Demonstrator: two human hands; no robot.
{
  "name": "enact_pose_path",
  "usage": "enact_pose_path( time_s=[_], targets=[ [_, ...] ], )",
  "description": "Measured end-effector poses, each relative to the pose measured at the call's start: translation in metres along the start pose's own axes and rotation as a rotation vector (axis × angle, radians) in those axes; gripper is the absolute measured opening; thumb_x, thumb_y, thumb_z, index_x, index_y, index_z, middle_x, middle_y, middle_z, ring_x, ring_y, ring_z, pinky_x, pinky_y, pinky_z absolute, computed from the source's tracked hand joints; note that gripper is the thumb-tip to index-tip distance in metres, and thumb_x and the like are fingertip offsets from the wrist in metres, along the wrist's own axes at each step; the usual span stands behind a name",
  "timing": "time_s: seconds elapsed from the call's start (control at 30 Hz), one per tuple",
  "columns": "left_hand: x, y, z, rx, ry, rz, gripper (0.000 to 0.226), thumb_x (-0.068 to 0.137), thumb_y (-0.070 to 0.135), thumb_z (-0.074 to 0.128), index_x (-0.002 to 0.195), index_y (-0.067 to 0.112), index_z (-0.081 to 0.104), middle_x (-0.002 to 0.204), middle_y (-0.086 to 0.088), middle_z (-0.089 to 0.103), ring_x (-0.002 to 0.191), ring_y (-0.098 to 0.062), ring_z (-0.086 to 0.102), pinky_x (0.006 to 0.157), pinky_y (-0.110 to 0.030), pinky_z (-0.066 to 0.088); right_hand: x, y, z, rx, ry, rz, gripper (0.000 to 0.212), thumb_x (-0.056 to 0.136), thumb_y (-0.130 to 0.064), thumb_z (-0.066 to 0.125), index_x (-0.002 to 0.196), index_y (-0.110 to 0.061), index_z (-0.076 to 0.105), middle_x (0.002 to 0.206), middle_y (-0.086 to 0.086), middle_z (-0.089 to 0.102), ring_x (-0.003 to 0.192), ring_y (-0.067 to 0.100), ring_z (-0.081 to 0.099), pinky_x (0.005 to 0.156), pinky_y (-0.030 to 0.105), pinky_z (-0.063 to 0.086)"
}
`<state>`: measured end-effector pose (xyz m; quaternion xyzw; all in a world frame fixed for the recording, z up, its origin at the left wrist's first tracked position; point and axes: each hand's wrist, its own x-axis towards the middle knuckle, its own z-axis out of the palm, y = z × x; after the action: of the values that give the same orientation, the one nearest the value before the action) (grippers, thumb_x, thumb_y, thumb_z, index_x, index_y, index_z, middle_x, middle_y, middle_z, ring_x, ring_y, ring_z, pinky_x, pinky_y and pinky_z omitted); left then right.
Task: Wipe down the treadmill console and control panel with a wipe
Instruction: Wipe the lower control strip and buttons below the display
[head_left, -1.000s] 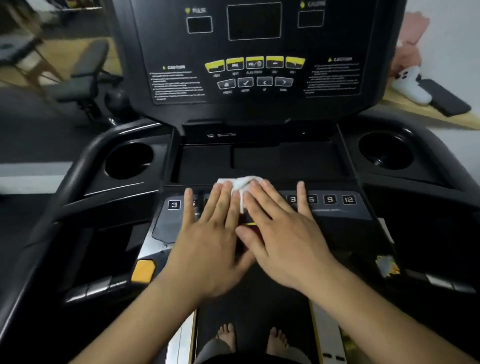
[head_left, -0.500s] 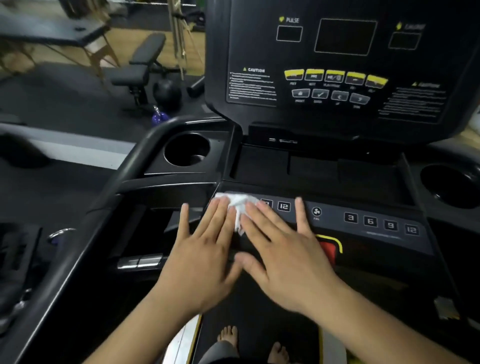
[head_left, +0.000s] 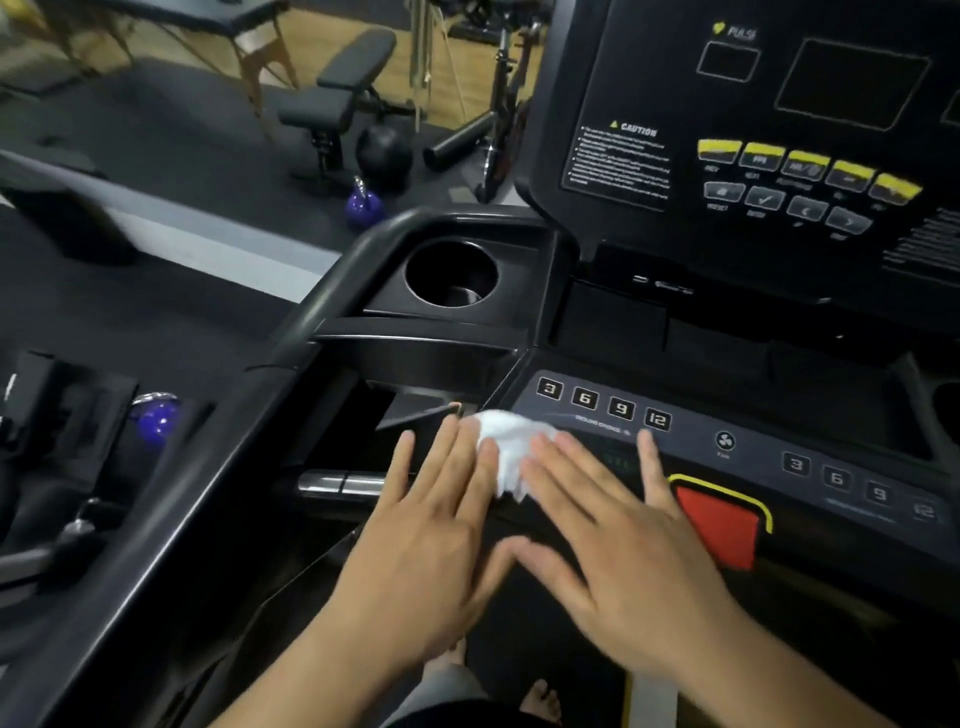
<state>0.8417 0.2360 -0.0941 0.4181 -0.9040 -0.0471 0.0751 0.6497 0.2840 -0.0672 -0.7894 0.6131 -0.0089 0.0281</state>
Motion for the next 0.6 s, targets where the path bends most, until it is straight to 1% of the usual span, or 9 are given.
enact_pose_path(
  time_s=[0.07, 0.17, 0.23, 0.3, 0.37, 0.4, 0.47, 0.53, 0.6],
  targets=[
    [0.021, -0.001, -0.001, -0.02, 0.02, -0.012, 0.074, 0.1, 0.054, 0.024, 0.148, -0.001, 0.038, 0.155, -0.02, 0.036, 0.146, -0.034, 0.031, 0.118, -0.054, 0.025, 0.019, 0.009, -0.009, -0.025, -0.03, 0.051, 0.067, 0.099, -0.065, 0.013, 0.148, -0.023, 0.032, 0.156, -0.005, 0.028, 0.146, 0.013, 0.02, 0.114, 0.064, 0.011],
    [0.052, -0.002, -0.002, -0.226, 0.01, -0.052, 0.07, 0.1, 0.042, 0.031, 0.155, 0.003, 0.017, 0.161, -0.017, 0.025, 0.15, -0.026, 0.022, 0.123, -0.039, 0.017, 0.048, 0.014, -0.014, -0.024, -0.049, 0.133, 0.074, 0.094, -0.063, -0.002, 0.153, -0.024, 0.019, 0.161, -0.007, 0.012, 0.149, 0.008, 0.001, 0.117, 0.061, 0.0],
    [0.057, -0.005, -0.002, -0.322, -0.018, -0.057, 0.07, 0.099, 0.037, 0.035, 0.157, 0.007, 0.01, 0.161, -0.012, 0.026, 0.149, -0.02, 0.022, 0.124, -0.034, 0.014, 0.055, 0.008, -0.014, -0.01, -0.03, 0.151, 0.072, 0.094, -0.062, -0.002, 0.154, -0.024, 0.014, 0.162, -0.007, 0.007, 0.149, 0.008, -0.004, 0.118, 0.059, -0.003],
    [0.044, -0.012, -0.004, -0.33, -0.037, -0.053, 0.071, 0.096, 0.043, 0.036, 0.156, 0.01, 0.013, 0.154, -0.007, 0.041, 0.142, -0.017, 0.037, 0.123, -0.033, 0.015, 0.046, -0.004, -0.011, 0.001, -0.021, 0.113, 0.068, 0.097, -0.061, 0.004, 0.153, -0.024, 0.017, 0.162, -0.006, 0.01, 0.149, 0.009, -0.001, 0.118, 0.06, 0.001],
    [0.021, -0.018, -0.005, -0.309, -0.07, -0.058, 0.074, 0.093, 0.055, 0.029, 0.154, 0.014, 0.018, 0.147, -0.002, 0.049, 0.134, -0.014, 0.046, 0.123, -0.032, 0.015, 0.025, -0.016, -0.004, 0.005, -0.028, 0.052, 0.066, 0.099, -0.062, 0.01, 0.151, -0.024, 0.024, 0.16, -0.005, 0.018, 0.149, 0.01, 0.007, 0.116, 0.063, 0.009],
    [0.011, -0.019, -0.005, -0.293, -0.076, -0.056, 0.075, 0.093, 0.057, 0.027, 0.152, 0.013, 0.021, 0.147, -0.001, 0.049, 0.133, -0.014, 0.046, 0.123, -0.031, 0.015, 0.014, -0.02, -0.001, 0.015, -0.033, 0.023, 0.066, 0.099, -0.062, 0.013, 0.15, -0.023, 0.027, 0.16, -0.004, 0.021, 0.149, 0.011, 0.011, 0.115, 0.064, 0.013],
    [-0.001, -0.017, -0.003, -0.234, -0.039, -0.035, 0.075, 0.094, 0.057, 0.031, 0.15, 0.007, 0.028, 0.147, -0.007, 0.048, 0.136, -0.019, 0.045, 0.12, -0.032, 0.022, -0.001, -0.021, 0.004, 0.023, -0.032, -0.022, 0.066, 0.099, -0.062, 0.017, 0.149, -0.021, 0.03, 0.159, -0.004, 0.027, 0.148, 0.011, 0.016, 0.113, 0.064, 0.018],
    [0.004, -0.014, 0.001, -0.198, 0.009, -0.001, 0.075, 0.095, 0.054, 0.034, 0.149, 0.002, 0.03, 0.15, -0.016, 0.044, 0.14, -0.026, 0.041, 0.118, -0.035, 0.027, -0.001, -0.01, 0.004, 0.002, -0.015, -0.026, 0.065, 0.099, -0.06, 0.018, 0.149, -0.021, 0.029, 0.158, -0.005, 0.029, 0.148, 0.008, 0.017, 0.113, 0.064, 0.016],
    [0.023, -0.009, 0.005, -0.188, 0.021, 0.036, 0.075, 0.095, 0.051, 0.034, 0.152, 0.003, 0.026, 0.157, -0.021, 0.03, 0.145, -0.03, 0.031, 0.121, -0.043, 0.024, 0.013, 0.006, -0.004, -0.024, -0.002, 0.042, 0.065, 0.099, -0.06, 0.016, 0.149, -0.021, 0.03, 0.157, -0.006, 0.027, 0.147, 0.007, 0.016, 0.115, 0.064, 0.012]
  ],
)
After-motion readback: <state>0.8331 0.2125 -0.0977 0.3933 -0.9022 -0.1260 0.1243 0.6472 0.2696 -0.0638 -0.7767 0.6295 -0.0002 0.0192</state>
